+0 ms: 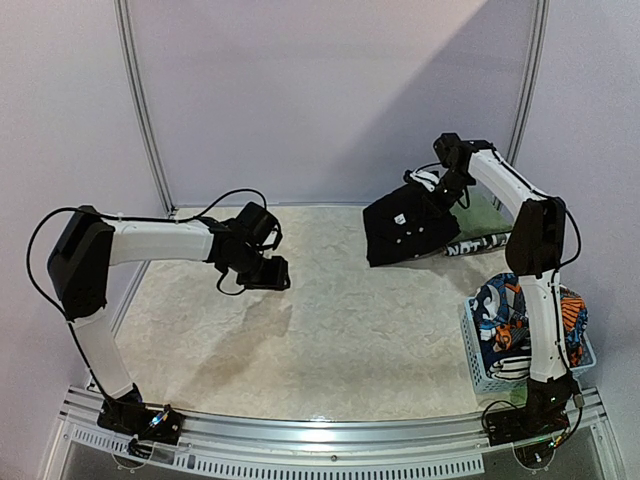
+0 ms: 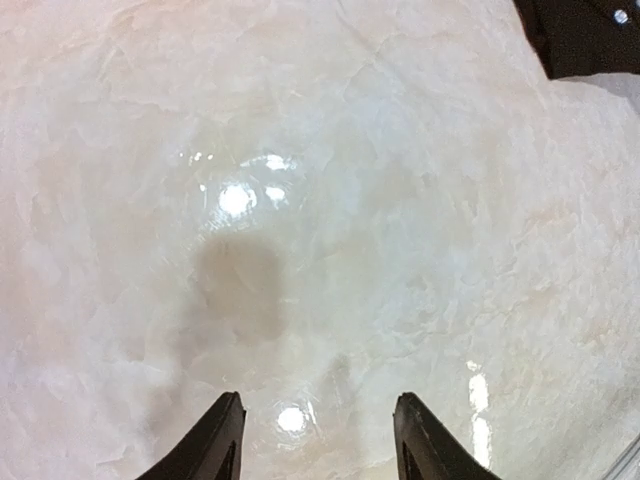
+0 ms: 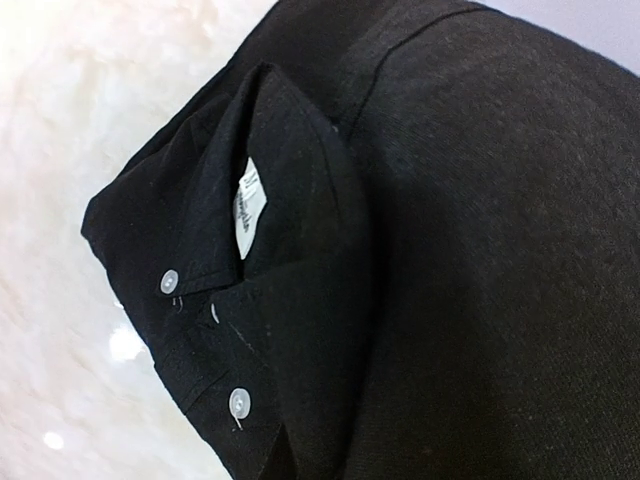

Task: Fold and stack the mixed laundry pile
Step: Place the square-folded shirt at the corner of the board.

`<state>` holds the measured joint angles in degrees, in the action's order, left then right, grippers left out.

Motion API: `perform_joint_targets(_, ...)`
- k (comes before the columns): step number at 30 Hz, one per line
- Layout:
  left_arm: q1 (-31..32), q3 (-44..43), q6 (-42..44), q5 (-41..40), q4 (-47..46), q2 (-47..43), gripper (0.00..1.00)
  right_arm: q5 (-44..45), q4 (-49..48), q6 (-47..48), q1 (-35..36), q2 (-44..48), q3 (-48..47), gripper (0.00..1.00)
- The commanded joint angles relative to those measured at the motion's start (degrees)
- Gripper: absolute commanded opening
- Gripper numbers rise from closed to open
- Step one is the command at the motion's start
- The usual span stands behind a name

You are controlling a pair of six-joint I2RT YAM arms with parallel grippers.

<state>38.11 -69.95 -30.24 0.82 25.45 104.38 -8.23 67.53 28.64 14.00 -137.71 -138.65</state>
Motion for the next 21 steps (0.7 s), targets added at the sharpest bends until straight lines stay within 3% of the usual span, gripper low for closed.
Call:
perform_joint_targets(1,0.9,0.8,-0.4,-0.1,0.2,-0.5,0.52,6.8,-0.5,5.7,-1.3,-0.1,-3.1,0.0)
perform_joint_targets(10,1.9,-0.1,-0.8,0.4,0.7,1.5,0.52,14.2,-0.4,13.6,-3.1,0.2,-6.7,0.0)
perform_joint_targets(21,3.4,-1.3,-1.8,1.6,0.3,3.0,0.52,14.6,1.6,14.4,-4.0,3.8,-7.8,0.0)
